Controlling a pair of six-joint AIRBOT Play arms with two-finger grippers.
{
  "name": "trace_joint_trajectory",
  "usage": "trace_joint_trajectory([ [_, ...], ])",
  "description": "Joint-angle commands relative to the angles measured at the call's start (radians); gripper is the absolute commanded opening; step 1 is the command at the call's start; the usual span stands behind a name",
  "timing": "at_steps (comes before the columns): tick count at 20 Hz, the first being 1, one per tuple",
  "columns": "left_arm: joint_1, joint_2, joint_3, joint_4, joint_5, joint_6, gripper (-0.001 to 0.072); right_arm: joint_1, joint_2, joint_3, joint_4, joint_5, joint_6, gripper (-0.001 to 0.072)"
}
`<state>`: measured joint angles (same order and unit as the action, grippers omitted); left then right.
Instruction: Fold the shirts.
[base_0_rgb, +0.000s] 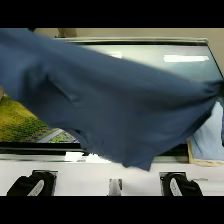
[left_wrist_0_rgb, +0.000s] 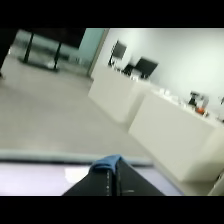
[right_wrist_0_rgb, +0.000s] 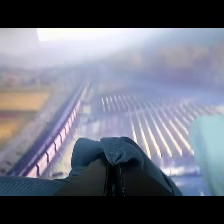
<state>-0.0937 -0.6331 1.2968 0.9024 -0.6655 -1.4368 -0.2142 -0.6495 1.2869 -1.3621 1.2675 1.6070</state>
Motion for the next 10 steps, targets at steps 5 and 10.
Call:
trace_joint_trajectory([
  [5, -0.076, -0.010, -0.456, -0.082, -0.024, -0.008, 0.0028, 0.000, -0.240, -0.476, 0.179, -0.333, 0.070, 0.0023],
  [10, -0.119, -0.010, -0.532, -0.098, 0.029, -0.008, 0.0028, 0.000, -0.373, -0.476, 0.463, -0.447, 0.090, 0.0230],
])
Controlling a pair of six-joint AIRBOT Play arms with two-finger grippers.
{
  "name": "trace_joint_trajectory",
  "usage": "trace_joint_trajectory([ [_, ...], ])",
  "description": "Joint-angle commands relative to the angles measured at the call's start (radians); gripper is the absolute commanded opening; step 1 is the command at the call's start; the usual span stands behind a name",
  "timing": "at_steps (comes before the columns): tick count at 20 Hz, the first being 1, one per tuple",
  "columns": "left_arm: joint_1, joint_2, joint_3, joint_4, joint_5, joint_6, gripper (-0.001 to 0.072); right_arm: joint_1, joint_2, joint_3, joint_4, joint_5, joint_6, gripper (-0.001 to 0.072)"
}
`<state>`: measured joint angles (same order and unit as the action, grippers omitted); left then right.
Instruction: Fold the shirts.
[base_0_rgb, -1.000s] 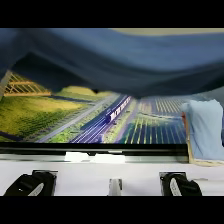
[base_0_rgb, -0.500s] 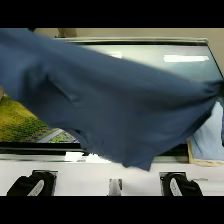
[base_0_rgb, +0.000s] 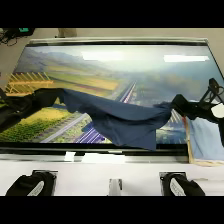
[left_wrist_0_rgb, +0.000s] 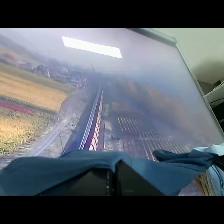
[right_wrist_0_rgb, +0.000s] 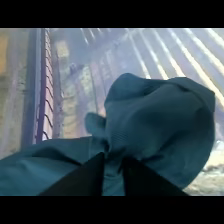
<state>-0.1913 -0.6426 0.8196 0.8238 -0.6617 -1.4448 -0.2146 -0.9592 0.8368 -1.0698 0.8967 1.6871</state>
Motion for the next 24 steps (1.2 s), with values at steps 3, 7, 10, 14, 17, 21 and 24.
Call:
trace_joint_trajectory([
  [3, -0.021, 0.000, -0.054, -0.020, 0.026, 0.000, 0.0028, 0.000, -0.047, 0.042, 0.200, 0.143, -0.182, 0.0386],
  [7, -0.021, 0.000, -0.054, -0.020, 0.026, 0.000, 0.0028, 0.014, 0.012, 0.064, 0.195, 0.460, -0.241, 0.0450],
  [10, -0.021, 0.000, -0.054, -0.020, 0.026, 0.000, 0.0029, 0.148, 0.011, -0.026, 0.192, 0.428, -0.211, 0.0464],
  [14, -0.021, 0.000, -0.054, -0.020, 0.022, 0.000, 0.0029, 0.407, -0.007, -0.239, 0.197, 0.248, -0.128, 0.0465],
  [17, -0.021, 0.000, -0.054, -0.020, 0.022, 0.000, 0.0028, 0.539, -0.091, -0.285, 0.215, 0.148, -0.103, 0.0466],
  [21, -0.021, 0.000, -0.054, -0.020, 0.022, 0.000, 0.0029, 0.618, -0.205, -0.285, 0.380, 0.028, -0.129, 0.0466],
  [24, -0.021, 0.000, -0.054, -0.020, 0.022, 0.000, 0.0029, 0.625, -0.226, -0.285, 0.444, -0.022, -0.150, 0.0465],
])
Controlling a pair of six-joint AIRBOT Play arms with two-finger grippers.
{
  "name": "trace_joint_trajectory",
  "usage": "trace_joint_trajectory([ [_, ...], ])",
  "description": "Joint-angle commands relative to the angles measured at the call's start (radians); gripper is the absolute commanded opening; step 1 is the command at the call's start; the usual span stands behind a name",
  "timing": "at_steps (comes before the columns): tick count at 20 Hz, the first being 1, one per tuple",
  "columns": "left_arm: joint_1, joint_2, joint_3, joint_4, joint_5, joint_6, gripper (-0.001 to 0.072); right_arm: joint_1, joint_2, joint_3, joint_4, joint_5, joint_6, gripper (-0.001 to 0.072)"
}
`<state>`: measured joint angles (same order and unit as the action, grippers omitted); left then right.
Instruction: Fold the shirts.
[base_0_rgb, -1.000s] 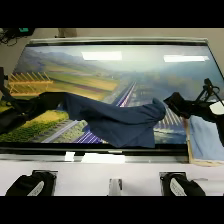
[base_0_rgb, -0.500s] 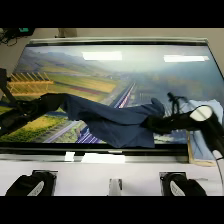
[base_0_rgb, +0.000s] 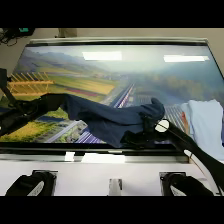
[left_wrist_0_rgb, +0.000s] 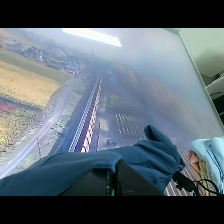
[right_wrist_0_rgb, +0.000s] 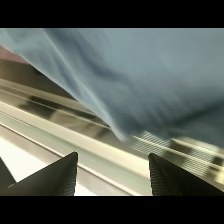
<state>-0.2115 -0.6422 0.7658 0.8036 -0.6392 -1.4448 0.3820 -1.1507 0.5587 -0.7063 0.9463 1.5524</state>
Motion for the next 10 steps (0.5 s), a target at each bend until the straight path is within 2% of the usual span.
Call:
trace_joint_trajectory([
  [1, -0.001, 0.000, 0.000, 0.000, 0.000, 0.000, 0.0028, 0.029, -0.035, -0.007, 0.079, -0.076, -0.015, 0.0465],
  [7, -0.001, -0.001, 0.000, 0.000, 0.000, 0.000, 0.0028, 0.029, -0.035, -0.007, 0.027, -0.027, -0.013, 0.0467],
  [10, -0.001, -0.001, 0.000, 0.000, 0.000, 0.000, 0.0028, 0.029, -0.046, -0.007, 0.032, -0.056, 0.004, 0.0466],
])
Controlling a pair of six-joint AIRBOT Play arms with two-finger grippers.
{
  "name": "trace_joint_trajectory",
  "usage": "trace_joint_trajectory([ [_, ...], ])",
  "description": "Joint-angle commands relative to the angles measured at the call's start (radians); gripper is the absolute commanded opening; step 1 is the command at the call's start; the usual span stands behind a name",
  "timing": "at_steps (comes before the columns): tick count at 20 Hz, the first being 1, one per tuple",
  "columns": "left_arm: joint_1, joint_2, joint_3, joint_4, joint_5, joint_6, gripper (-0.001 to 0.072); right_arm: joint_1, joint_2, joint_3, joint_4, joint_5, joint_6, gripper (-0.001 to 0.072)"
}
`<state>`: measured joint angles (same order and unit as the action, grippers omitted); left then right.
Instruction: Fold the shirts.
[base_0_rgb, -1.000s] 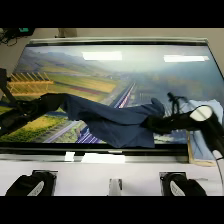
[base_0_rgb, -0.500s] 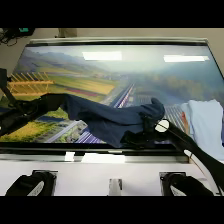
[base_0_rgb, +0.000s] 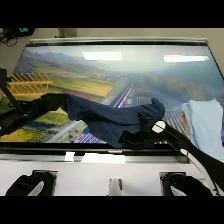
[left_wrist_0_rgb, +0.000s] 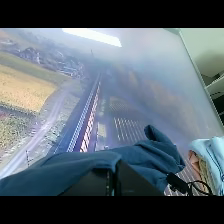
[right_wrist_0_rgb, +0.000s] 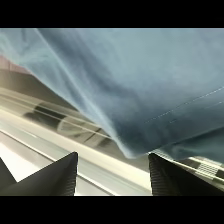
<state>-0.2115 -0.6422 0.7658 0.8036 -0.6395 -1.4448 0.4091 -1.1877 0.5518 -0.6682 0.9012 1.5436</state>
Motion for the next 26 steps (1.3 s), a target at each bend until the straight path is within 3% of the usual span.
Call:
trace_joint_trajectory([
  [1, -0.001, -0.001, 0.000, 0.000, 0.000, 0.000, 0.0029, 0.002, -0.018, 0.000, -0.006, -0.012, 0.013, 0.0466],
  [7, -0.001, 0.000, 0.000, 0.000, 0.000, 0.000, 0.0028, 0.002, -0.097, 0.000, 0.114, -0.081, -0.013, 0.0447],
  [9, -0.001, -0.001, 0.000, 0.000, 0.001, 0.000, 0.0028, 0.002, -0.103, 0.000, 0.137, -0.104, -0.018, 0.0301],
  [10, -0.001, -0.001, 0.000, 0.000, 0.001, 0.000, 0.0028, 0.002, -0.103, 0.000, 0.137, -0.099, -0.018, 0.0052],
  [14, 0.006, 0.004, 0.016, 0.000, 0.027, -0.026, 0.0028, -0.002, -0.054, 0.057, 0.089, 0.010, -0.113, 0.0022],
  [18, 0.048, 0.013, 0.151, 0.000, 0.071, -0.026, 0.0028, -0.002, 0.136, 0.291, -0.233, 0.096, -0.080, 0.0022],
  [22, 0.111, 0.015, 0.420, 0.000, 0.090, -0.026, 0.0028, -0.002, 0.330, 0.667, -0.797, 0.088, 0.171, 0.0022],
  [26, 0.128, 0.015, 0.758, 0.000, 0.139, -0.021, 0.0028, -0.002, 0.448, 1.032, -1.220, 0.087, 0.264, 0.0022],
])
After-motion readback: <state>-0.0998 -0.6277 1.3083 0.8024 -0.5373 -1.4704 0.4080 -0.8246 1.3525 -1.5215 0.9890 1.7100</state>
